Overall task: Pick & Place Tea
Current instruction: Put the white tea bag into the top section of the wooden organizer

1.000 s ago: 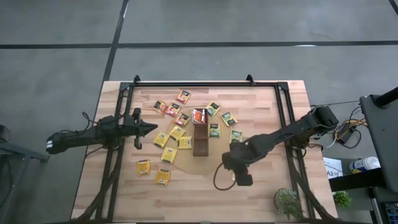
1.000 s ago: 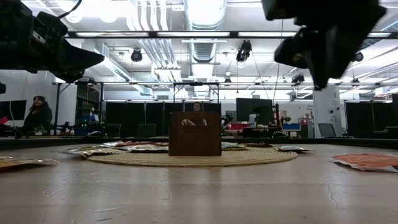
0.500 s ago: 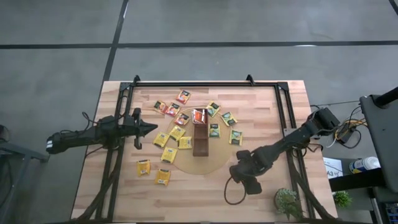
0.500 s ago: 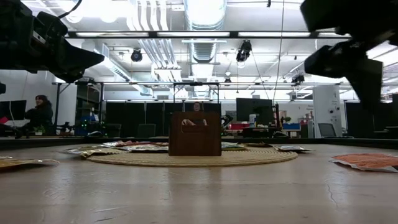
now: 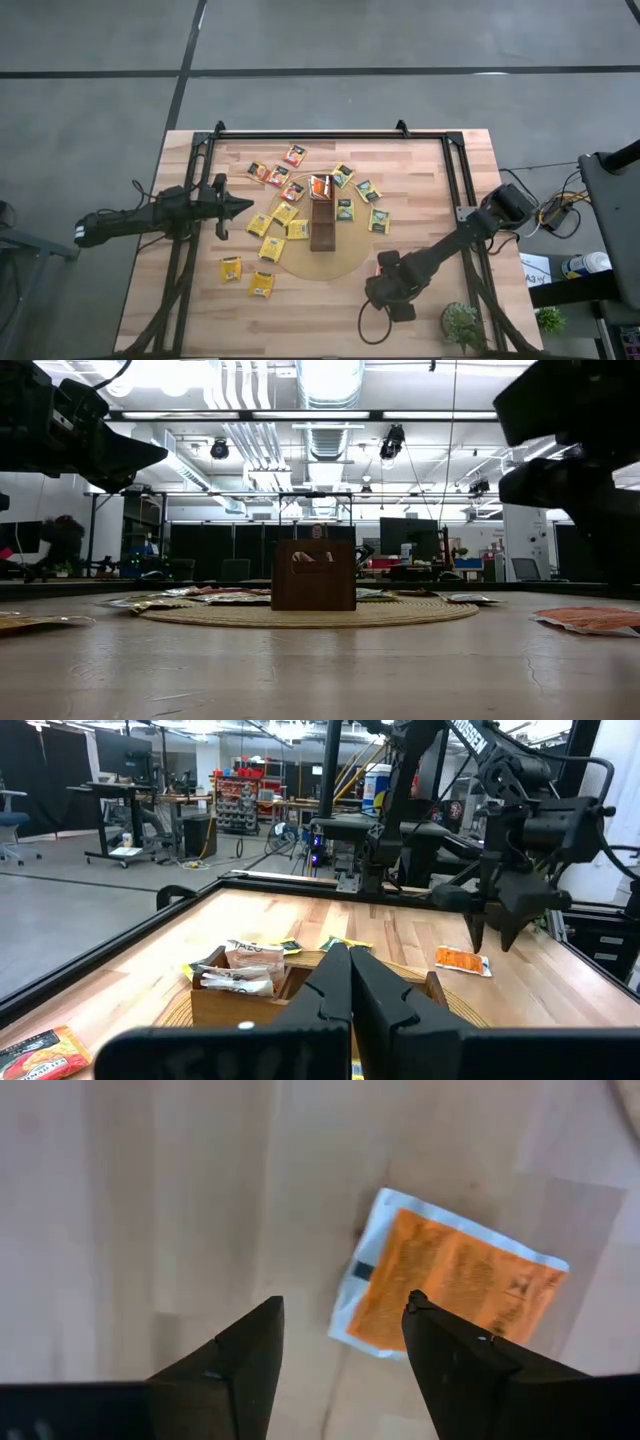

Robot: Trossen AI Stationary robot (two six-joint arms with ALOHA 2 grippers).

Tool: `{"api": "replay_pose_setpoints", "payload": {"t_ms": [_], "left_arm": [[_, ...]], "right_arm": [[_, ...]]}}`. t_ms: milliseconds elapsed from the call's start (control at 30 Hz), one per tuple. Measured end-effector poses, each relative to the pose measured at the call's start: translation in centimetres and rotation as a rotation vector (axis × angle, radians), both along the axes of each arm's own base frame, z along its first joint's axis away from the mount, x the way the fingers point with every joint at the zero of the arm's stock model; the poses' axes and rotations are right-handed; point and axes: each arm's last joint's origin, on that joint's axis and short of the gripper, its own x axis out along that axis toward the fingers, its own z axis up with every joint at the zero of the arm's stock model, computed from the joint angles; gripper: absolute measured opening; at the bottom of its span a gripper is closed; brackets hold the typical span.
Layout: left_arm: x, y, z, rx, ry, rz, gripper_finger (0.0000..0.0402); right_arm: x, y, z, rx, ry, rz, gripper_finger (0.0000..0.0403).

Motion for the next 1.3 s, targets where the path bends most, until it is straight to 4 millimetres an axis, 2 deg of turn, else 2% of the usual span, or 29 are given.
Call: {"api": "replay_pose_setpoints", "payload": {"t_ms": [467, 633, 833, 1133, 1233, 1300], "left_arm": [[0.0, 0.0, 0.0, 0.0, 0.0, 0.0, 0.0], [0.0, 0.0, 0.0, 0.0, 0.0, 0.0, 0.0], [0.0, 0.0, 0.0, 0.0, 0.001, 0.0, 0.0], [0.0, 0.0, 0.0, 0.0, 0.001, 0.0, 0.0], [0.0, 0.0, 0.0, 0.0, 0.001, 0.0, 0.0], [0.0, 0.0, 0.0, 0.0, 0.0, 0.0, 0.0]], "right_arm": [[0.8, 0.3, -2.5, -0.007, 0.012, -0.008, 0.0192], [1.0, 0.1, -2.8, -0.015, 0.021, -0.02, 0.0142], [1.3, -0.4, -2.9, -0.017, 0.018, -0.027, 0.0027], [1.3, -0.6, -2.6, -0.019, 0.006, -0.033, 0.0008], [1.2, -0.8, -1.9, -0.019, -0.007, -0.055, 0.0008], [1.3, -0.8, -0.6, 0.005, -0.045, -0.079, 0.0008]]}}
